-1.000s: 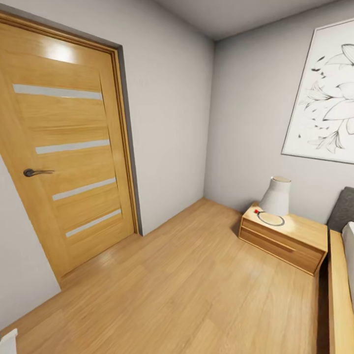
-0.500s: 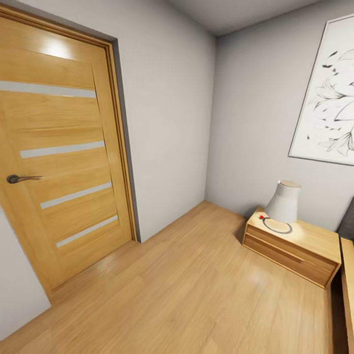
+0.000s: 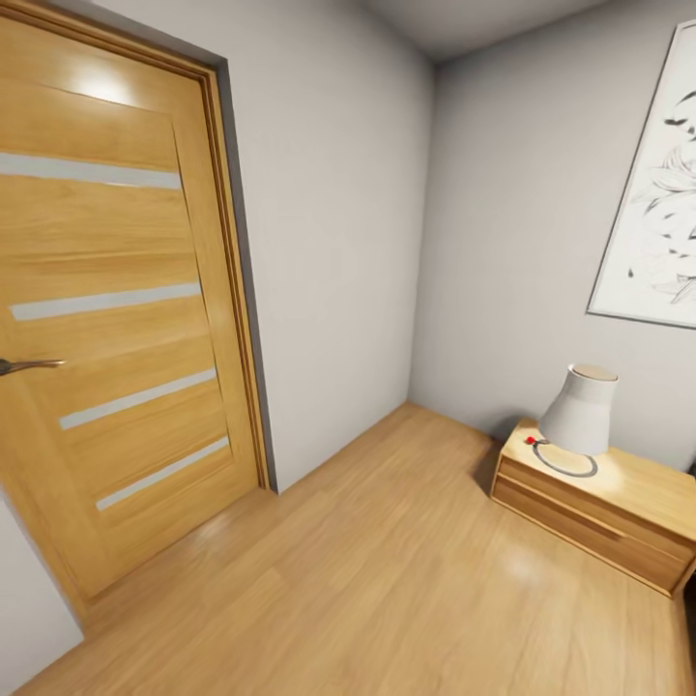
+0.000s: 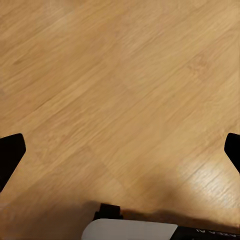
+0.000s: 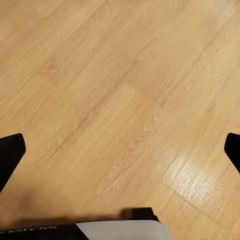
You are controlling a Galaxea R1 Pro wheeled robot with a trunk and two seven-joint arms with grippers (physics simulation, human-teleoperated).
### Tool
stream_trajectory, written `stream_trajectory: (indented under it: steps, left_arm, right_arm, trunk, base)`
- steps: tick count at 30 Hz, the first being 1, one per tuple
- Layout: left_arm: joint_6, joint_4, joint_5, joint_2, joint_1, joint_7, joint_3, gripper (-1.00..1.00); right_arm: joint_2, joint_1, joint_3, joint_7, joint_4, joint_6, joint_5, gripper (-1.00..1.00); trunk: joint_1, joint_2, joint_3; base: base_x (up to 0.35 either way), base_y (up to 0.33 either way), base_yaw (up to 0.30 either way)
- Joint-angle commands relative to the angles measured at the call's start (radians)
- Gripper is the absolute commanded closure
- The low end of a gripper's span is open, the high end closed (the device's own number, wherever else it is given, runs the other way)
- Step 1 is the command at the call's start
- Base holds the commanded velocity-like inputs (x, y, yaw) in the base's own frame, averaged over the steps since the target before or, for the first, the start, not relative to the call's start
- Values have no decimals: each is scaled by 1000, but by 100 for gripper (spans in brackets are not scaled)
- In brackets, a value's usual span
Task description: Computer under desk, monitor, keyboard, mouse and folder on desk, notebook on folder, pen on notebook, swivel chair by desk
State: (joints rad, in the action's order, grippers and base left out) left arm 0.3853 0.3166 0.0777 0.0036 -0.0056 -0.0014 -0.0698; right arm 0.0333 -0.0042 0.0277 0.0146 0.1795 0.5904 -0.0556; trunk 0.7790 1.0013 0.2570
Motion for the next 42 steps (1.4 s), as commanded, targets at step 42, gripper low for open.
stream_trajectory:
  steps: [42]
  left_arm:
    - [1, -1, 8, 0, -1, 3, 2, -100]
  right_arm:
    - [11, 0, 1, -1, 6, 4, -4, -100]
  trunk:
    - [1, 1, 1]
  base:
    - [144, -20, 192]
